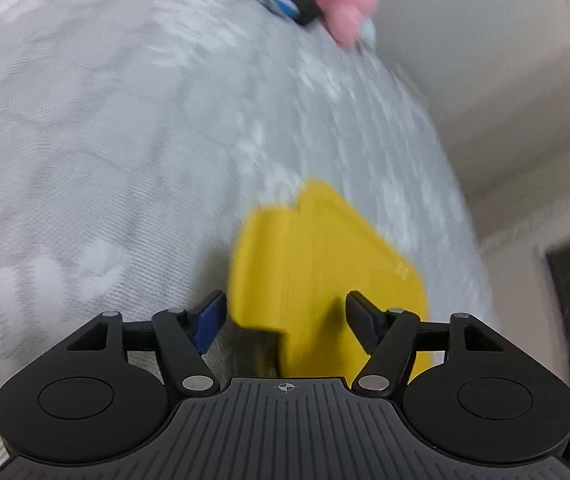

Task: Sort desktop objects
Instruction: 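Lower the yellow lid onto the container rim with the left gripper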

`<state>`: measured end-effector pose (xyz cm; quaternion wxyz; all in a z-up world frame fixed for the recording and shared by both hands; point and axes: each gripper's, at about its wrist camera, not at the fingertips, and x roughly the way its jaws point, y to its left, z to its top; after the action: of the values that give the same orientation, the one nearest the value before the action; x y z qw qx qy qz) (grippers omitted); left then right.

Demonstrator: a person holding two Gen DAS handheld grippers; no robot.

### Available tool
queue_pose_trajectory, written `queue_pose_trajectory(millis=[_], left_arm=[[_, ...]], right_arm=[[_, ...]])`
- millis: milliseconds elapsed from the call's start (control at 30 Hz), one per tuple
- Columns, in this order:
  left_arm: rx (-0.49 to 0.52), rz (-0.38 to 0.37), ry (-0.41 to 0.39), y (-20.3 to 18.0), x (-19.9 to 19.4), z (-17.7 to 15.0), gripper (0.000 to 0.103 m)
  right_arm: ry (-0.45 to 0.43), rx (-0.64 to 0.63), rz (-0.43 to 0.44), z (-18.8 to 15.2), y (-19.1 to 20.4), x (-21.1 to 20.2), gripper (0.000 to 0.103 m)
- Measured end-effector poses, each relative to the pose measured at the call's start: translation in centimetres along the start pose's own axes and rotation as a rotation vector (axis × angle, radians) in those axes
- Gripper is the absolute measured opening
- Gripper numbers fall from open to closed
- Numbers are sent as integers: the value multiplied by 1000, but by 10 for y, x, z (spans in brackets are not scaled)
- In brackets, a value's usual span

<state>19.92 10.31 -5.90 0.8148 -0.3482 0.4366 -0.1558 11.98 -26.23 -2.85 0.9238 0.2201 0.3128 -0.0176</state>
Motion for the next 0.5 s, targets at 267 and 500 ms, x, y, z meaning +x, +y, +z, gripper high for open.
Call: queue_pose_trajectory(millis=[267,500], left_arm=[[-29,48,3,7,13,6,74],[13,27,56,-1,21,-3,69]], right_arm=[[237,410,204,-10,-47,36,48],[89,303,215,4,-36,11,37]])
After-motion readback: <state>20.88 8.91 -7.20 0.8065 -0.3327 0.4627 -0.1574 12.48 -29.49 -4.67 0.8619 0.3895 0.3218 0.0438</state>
